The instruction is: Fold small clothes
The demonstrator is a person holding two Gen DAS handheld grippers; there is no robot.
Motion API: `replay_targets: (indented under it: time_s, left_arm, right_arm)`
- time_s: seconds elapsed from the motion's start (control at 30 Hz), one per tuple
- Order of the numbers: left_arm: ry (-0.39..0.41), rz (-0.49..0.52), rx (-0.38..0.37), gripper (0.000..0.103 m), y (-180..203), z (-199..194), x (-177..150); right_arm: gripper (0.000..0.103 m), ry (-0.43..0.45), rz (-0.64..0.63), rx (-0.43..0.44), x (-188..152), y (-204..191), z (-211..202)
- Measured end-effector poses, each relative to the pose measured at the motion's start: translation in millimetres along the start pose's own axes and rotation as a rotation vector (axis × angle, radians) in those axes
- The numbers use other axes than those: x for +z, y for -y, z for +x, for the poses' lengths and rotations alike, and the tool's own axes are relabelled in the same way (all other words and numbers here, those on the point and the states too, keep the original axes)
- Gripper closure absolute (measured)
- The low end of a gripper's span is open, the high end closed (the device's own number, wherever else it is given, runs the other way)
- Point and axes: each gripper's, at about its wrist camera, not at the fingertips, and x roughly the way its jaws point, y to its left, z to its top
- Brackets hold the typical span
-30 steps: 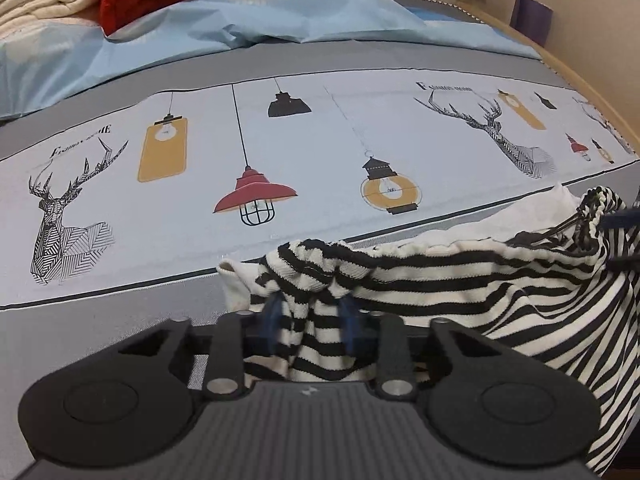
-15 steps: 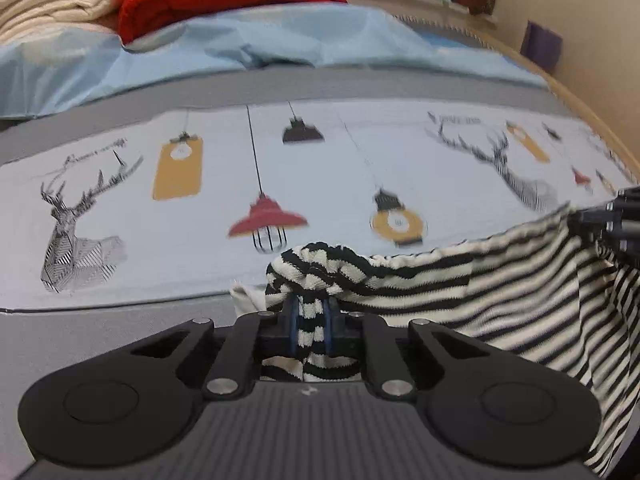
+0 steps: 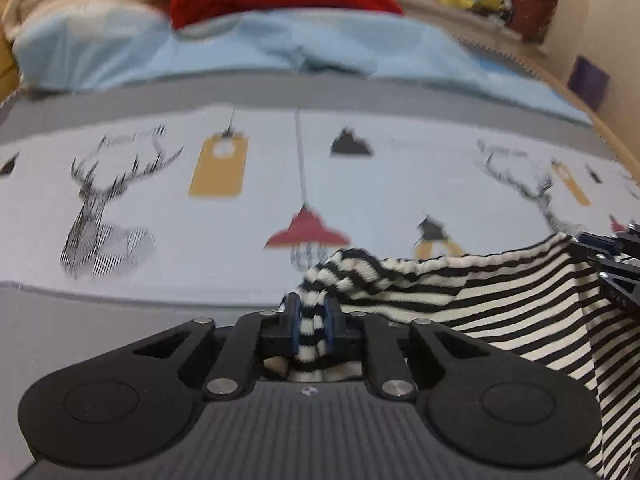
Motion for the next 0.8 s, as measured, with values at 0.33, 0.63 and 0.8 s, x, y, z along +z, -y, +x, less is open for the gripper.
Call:
replay_targets:
  time_s: [0.33, 0.63, 0.8]
  left_arm:
    - [-0.023, -0.232, -0.092, 0.067, -46.8, -10.3, -2.8]
    - [-0.065, -0.333, -0.117, 0.058, -53.2, 0.5, -4.1]
    - [-0.007, -0.362, -0.181, 0.058, -52.1, -5.3, 2.9]
  right_arm:
    - [0.067, -0.047, 0.466, -0.051, -51.8, 108.2, -33.4]
    - [0.06, -0.165, 0.481, 0.085, -93.2, 117.5, -29.7]
    - [0.06, -0.096, 0.487, 0.132, -76.8, 120.7, -35.5]
